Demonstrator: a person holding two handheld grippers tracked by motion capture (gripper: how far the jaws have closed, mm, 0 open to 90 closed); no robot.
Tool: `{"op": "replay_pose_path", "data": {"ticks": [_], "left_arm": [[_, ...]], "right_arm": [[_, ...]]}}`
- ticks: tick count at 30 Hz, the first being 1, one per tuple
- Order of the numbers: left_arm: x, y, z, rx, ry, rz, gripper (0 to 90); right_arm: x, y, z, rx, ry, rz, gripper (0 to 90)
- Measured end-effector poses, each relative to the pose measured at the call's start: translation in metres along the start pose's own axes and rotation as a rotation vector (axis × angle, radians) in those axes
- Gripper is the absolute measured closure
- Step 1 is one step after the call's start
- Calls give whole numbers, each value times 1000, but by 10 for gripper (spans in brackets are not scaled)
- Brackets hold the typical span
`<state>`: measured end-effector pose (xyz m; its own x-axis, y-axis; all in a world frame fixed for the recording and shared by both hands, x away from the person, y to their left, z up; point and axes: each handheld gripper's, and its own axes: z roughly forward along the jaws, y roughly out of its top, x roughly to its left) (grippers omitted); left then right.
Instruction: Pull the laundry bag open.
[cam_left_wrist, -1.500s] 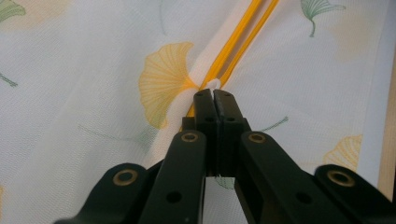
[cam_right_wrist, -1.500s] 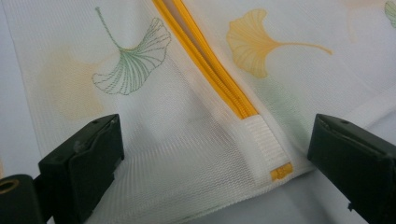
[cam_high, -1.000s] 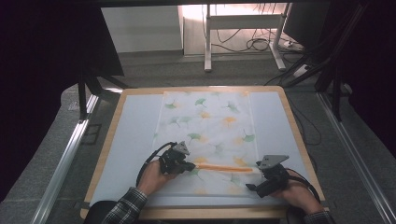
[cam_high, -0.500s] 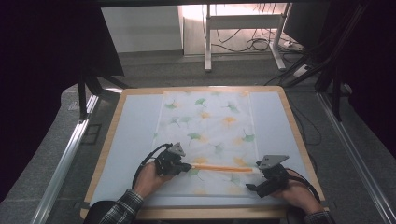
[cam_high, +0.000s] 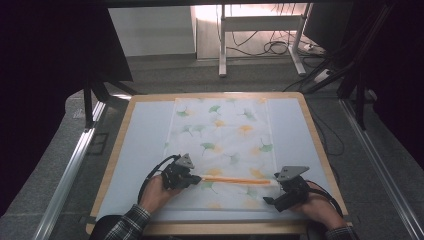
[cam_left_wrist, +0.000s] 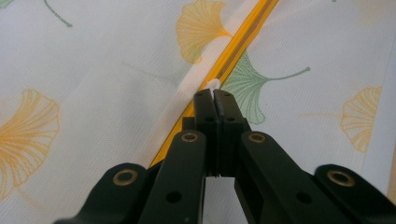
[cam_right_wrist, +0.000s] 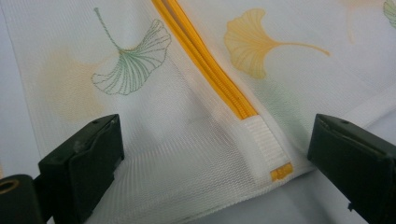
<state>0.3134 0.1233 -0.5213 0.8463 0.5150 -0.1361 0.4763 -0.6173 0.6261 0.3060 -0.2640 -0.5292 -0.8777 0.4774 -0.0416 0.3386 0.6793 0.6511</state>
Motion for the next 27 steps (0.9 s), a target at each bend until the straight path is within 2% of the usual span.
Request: {"op": "replay_pose_path", "data": {"ticks": [17,27], "left_arm": [[7,-14,-13,-9,11,-25,900],[8,-18,-18,-9,16,-25,900]], "right_arm": [[0,0,0,2,-1,0,33],[0,0,0,1,-2,0,33]]}}
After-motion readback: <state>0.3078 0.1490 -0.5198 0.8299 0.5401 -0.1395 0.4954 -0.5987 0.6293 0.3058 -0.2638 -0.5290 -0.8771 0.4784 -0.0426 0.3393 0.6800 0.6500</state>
